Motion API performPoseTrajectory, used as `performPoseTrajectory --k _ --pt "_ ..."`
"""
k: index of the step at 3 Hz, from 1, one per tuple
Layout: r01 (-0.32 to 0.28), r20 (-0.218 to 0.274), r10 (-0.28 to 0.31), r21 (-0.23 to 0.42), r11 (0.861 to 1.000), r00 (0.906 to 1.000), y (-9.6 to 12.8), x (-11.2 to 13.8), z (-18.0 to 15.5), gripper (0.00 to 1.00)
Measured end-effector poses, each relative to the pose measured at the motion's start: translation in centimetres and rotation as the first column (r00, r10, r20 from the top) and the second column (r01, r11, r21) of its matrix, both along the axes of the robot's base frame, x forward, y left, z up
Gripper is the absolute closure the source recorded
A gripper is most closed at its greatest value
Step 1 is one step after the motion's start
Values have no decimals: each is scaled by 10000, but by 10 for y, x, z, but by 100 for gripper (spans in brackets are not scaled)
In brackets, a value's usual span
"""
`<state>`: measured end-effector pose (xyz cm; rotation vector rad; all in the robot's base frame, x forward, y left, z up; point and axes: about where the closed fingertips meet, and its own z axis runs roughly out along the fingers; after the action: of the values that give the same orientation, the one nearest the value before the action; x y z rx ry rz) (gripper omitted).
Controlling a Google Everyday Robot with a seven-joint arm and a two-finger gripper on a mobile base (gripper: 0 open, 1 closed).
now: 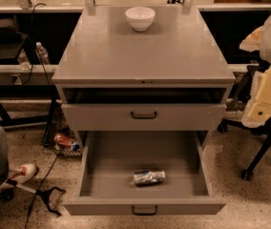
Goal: Pick redbull can from middle drawer and place on counter
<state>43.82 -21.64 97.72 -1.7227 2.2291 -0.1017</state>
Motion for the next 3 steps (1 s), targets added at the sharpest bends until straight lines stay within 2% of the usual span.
performPoseTrajectory --k 1,2,3 --pt "-2 -14 2 31 10000 10000 0 0 -2 0" --pt "-27 -364 51 654 9979 9993 -3 4 -45 0" --pt "40 -851 78 1378 9905 9963 -4 5 -102 0"
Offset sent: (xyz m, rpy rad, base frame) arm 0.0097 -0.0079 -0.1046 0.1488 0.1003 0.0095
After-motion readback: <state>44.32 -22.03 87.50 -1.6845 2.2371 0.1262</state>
